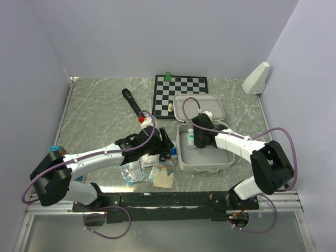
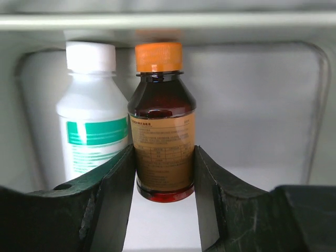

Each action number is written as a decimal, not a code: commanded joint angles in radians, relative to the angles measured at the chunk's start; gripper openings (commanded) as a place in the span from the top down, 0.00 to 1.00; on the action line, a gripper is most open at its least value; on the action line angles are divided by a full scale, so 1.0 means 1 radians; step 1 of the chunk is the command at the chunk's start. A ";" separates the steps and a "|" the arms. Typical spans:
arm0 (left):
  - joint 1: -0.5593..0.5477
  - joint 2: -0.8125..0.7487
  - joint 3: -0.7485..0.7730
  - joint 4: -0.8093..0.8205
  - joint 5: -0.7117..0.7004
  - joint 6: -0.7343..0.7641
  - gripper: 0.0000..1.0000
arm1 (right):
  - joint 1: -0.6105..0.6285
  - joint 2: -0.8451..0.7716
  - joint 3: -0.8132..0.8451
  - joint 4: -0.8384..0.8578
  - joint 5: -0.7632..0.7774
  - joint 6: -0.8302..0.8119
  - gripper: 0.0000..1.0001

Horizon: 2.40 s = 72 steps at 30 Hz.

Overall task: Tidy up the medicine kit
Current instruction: Adjust the pill bottle in the medicine box, then pick up the medical item at the center of the board.

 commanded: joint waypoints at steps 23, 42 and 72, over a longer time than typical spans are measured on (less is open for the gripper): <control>0.001 0.108 0.063 -0.062 -0.048 0.023 0.25 | 0.028 -0.353 0.050 -0.108 -0.071 0.100 0.02; 0.003 0.412 0.254 -0.043 -0.001 0.105 0.36 | 0.028 -0.490 -0.030 -0.167 -0.085 0.106 0.04; -0.026 0.128 0.329 -0.005 0.048 0.097 0.88 | 0.026 -0.605 0.058 -0.261 -0.060 0.115 0.04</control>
